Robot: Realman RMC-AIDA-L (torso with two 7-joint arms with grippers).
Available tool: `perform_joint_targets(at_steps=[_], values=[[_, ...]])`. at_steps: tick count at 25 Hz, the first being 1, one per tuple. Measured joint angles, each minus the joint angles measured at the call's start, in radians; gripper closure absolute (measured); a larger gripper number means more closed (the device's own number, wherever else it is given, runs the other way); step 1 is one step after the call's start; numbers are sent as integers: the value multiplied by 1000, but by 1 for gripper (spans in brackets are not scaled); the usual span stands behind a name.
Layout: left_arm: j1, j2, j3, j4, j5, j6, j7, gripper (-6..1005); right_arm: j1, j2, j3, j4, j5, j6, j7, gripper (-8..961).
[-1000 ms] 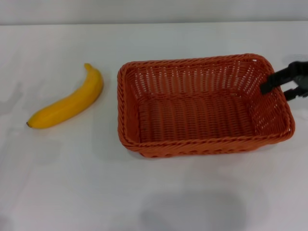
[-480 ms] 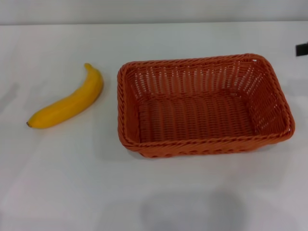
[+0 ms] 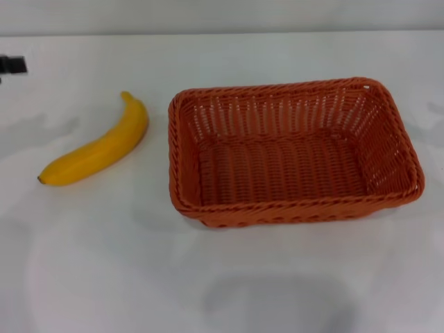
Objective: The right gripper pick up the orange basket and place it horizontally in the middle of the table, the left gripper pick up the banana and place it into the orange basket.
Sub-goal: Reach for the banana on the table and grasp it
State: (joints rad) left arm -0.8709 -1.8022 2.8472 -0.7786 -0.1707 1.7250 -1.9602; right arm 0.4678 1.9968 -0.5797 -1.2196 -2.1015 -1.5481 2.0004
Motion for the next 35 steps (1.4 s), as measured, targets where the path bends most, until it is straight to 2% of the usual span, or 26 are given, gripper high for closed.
perform_joint_targets(at_steps=[1,2,6,10,13,18,22,30,35], values=[[-29,9,0,-2,58,-3,-7,122,-2,2,-1,0,12,7,-6,114],[-29,9,0,-2,58,-3,-7,122,-2,2,-1,0,12,7,-6,114],[-142,29,1,-3,306,-32,-9,122,-7,4,-11,12,59,30,-12,114],[-257,25,1,52,516,-108,12,122,-33,6,-7,8,120,31,-19,115],[-298,21,1,123,594,-161,16,123,-37,6,-9,10,139,31,-21,115],[-316,-22,1,243,668,-281,17,123,-45,9,-14,12,166,32,-24,116],[-316,-67,0,271,690,-357,16,123,-47,9,-15,12,187,41,-24,116],[-297,-127,0,306,713,-462,16,123,-38,13,-29,2,214,56,-24,117],[-290,-150,0,317,734,-502,17,124,-34,12,-41,1,219,68,-24,117]])
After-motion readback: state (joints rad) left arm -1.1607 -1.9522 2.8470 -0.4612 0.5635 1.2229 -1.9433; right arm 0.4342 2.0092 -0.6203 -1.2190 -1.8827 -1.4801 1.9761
